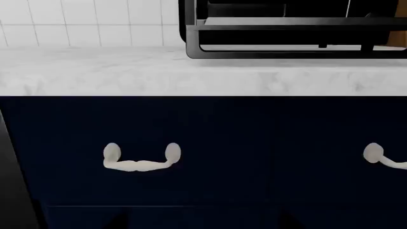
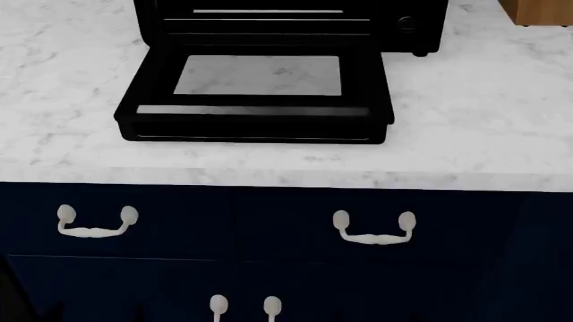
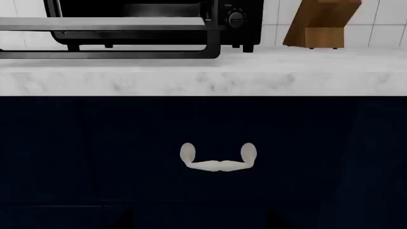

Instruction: Close the toaster oven door.

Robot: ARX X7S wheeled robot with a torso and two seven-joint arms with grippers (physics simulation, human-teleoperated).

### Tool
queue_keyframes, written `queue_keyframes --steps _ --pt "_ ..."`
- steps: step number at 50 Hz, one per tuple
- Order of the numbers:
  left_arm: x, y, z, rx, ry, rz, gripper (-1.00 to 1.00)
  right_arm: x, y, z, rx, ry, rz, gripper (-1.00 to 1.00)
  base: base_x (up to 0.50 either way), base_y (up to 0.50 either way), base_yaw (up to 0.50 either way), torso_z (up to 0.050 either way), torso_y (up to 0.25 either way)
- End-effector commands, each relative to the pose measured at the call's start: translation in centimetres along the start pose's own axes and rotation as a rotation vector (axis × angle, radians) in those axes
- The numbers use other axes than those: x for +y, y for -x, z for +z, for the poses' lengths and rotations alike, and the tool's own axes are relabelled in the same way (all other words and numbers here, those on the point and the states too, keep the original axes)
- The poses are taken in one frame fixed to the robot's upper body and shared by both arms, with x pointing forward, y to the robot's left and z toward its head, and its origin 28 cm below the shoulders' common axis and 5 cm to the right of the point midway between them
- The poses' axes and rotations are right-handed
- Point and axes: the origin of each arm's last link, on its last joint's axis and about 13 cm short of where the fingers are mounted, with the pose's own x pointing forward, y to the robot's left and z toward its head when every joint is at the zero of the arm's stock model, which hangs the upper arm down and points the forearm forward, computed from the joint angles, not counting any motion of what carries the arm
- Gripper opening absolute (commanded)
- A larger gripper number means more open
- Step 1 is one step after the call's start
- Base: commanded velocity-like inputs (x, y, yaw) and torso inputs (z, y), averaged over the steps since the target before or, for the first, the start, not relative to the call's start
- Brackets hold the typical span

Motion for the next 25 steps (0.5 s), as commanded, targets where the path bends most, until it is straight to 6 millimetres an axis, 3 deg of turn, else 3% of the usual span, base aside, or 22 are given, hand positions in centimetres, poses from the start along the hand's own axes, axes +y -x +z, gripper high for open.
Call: queue_keyframes --steps 1,18,25 --pt "0.0 0.0 0.0 0.000 0.000 0.000 1.00 0.0 0.0 -0.1 0.000 0.000 0.000 1.00 0.00 0.00 0.00 0.000 0.000" --pt "0.0 0.6 0.2 0.005 -0.015 -0.012 1.00 0.5 0.7 1.1 -0.051 0.052 -0.022 1.00 0.00 0.00 0.00 0.000 0.000" --pt "0.1 0.8 0.8 -0.007 0.000 -0.017 1.00 0.6 1.2 2.5 -0.072 0.046 -0.027 1.00 0.00 0.00 0.00 0.000 0.000"
